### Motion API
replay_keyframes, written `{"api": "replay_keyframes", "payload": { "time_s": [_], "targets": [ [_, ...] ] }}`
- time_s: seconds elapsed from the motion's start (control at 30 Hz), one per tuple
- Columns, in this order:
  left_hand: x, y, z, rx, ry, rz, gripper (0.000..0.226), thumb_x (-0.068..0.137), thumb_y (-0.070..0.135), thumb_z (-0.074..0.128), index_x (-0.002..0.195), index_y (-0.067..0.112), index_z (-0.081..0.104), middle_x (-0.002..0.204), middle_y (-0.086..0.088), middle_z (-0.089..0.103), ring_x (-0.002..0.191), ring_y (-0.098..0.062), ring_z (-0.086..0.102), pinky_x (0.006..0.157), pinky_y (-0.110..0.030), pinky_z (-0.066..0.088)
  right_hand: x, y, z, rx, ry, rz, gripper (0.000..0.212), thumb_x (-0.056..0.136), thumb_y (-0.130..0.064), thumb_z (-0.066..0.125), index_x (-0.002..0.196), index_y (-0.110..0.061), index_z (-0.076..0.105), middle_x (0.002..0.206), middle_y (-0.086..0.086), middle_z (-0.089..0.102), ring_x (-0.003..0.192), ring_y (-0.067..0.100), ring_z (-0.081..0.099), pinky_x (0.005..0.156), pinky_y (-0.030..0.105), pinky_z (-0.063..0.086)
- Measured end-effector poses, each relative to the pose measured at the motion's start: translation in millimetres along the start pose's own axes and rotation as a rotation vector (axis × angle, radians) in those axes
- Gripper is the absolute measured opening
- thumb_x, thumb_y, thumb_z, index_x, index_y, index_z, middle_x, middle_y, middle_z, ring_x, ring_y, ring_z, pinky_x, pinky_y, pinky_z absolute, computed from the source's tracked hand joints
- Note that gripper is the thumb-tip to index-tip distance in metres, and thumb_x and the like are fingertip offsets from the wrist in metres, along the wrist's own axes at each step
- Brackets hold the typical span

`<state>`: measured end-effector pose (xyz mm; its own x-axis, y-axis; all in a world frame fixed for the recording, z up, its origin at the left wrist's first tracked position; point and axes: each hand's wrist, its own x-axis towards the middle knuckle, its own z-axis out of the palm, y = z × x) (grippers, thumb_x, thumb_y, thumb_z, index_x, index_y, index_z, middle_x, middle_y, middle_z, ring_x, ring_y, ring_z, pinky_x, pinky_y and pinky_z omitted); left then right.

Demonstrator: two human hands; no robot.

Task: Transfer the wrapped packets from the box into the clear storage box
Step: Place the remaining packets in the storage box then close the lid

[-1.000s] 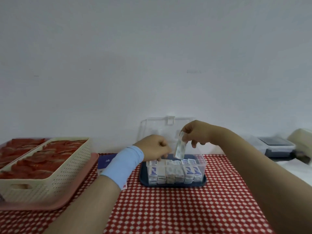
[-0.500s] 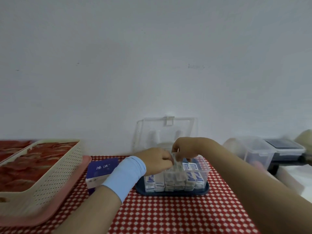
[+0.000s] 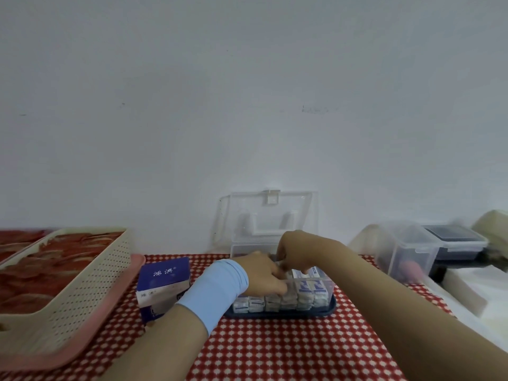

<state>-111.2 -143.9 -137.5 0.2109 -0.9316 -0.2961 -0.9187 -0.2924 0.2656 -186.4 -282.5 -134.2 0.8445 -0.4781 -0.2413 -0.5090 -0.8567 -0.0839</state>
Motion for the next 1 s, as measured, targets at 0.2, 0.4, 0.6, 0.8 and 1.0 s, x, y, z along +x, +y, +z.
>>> {"api": "replay_keyframes", "payload": {
  "time_s": [0.2, 0.4, 0.6, 0.8, 1.0],
  "targets": [
    [3.4, 1.4, -1.2, 0.025, 0.008, 0.022, 0.044, 0.083, 0.051, 0.052, 0.12, 0.034, 0.068, 0.136, 0.001, 0.054, 0.11, -0.022, 0.055, 0.098, -0.042, 0.048, -12.3, 7.8, -10.1, 0.107, 0.128, -0.061, 0.027, 0.096, -0.013, 0.06, 0.12, -0.017, 0.071, 0.112, -0.002, 0.073, 0.053, 0.012, 0.07, 0.075, 0.029, 0.061],
    [-4.2, -3.0, -6.4, -0.009, 0.069, 0.063, 0.039, 0.091, 0.044, 0.053, 0.128, 0.036, 0.063, 0.14, 0.006, 0.05, 0.119, -0.018, 0.052, 0.103, -0.036, 0.039, -22.7, 3.3, -3.5, 0.122, 0.049, -0.087, 0.031, 0.095, -0.008, 0.054, 0.107, -0.024, 0.077, 0.095, -0.007, 0.073, 0.062, 0.014, 0.07, 0.063, 0.023, 0.055],
    [-16.5, -22.8, -35.1, -0.248, 0.478, -0.026, 0.024, 0.095, 0.028, 0.05, 0.108, 0.026, 0.07, 0.112, 0.008, 0.064, 0.102, -0.014, 0.061, 0.092, -0.03, 0.048, -41.1, 19.8, -44.5, 0.436, 0.344, -0.058, 0.023, 0.094, -0.01, 0.059, 0.101, -0.024, 0.076, 0.092, -0.008, 0.076, 0.057, 0.006, 0.06, 0.055, 0.018, 0.05],
    [-8.4, -50.0, -38.5, -0.588, 0.706, -0.363, 0.011, 0.09, 0.016, 0.049, 0.082, 0.013, 0.057, 0.083, -0.009, 0.056, 0.073, -0.024, 0.054, 0.069, -0.03, 0.04, -51.4, 40.3, -48.6, 0.433, 0.543, 0.232, 0.034, 0.096, -0.016, 0.051, 0.129, -0.013, 0.057, 0.115, 0.006, 0.066, 0.094, 0.022, 0.062, 0.076, 0.031, 0.048],
    [-6.4, -50.4, -46.3, -0.976, 0.672, -0.29, 0.067, 0.095, 0.023, 0.055, 0.154, 0.019, 0.025, 0.151, -0.008, 0.04, 0.132, -0.03, 0.046, 0.112, -0.045, 0.038, -38.0, 34.2, -33.8, 0.828, 0.563, 0.222, 0.061, 0.094, -0.005, 0.051, 0.144, -0.011, 0.016, 0.09, 0.012, 0.058, 0.071, 0.024, 0.056, 0.063, 0.035, 0.045]
  ]
}}
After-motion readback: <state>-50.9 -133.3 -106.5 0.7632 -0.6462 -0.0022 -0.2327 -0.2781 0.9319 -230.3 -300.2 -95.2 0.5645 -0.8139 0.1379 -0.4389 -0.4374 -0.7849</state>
